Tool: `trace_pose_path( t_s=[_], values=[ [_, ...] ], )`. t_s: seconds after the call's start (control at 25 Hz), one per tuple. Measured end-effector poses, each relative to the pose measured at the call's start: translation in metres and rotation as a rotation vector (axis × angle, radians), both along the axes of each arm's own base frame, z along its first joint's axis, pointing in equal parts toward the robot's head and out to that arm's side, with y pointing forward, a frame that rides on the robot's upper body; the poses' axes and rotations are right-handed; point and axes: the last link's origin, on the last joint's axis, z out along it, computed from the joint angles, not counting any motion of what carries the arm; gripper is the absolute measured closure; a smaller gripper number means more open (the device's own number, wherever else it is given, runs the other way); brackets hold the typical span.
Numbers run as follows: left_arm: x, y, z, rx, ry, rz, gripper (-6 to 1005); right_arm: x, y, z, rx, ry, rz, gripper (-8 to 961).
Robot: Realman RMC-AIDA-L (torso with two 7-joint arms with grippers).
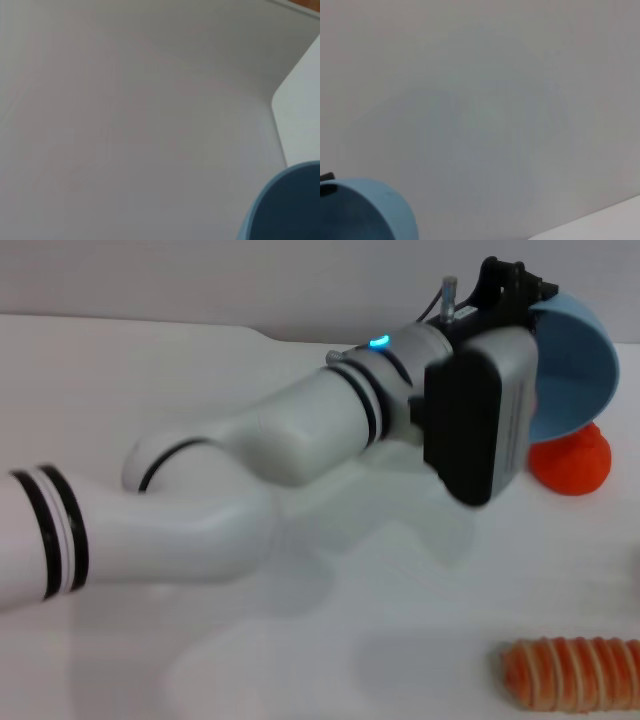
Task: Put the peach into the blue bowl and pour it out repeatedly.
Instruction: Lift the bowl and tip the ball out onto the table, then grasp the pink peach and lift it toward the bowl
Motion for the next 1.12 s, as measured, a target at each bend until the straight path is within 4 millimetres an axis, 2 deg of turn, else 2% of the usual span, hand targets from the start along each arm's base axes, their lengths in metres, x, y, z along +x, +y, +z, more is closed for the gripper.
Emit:
trace_pose_path(
  t_s=[0.36,0.6,0.72,0.88,1.12],
  values=[
    [-0.012,-0.041,-0.014,0.119,0.147,-0.274,1000,0.003,0.0,0.001,0.007,-0.003,-0.019,412],
    [-0.012,-0.05,-0.017,0.117,0.144,-0.291,1001,0.004,0.001,0.002,0.021,0.002,-0.032,412],
    [-0.005,-0.039,-0.006,0.111,0.017,-0.153,1001,0.003,0.001,0.001,0.002,0.057,-0.035,412],
    [-0.002,-0.008,0.016,0.083,-0.226,0.171,1001,-0.002,0.005,0.002,-0.142,0.177,-0.014,412],
    [-0.017,0.031,0.035,-0.068,-0.478,0.579,1001,-0.016,0.023,0.014,-0.423,0.317,-0.022,412]
  ],
)
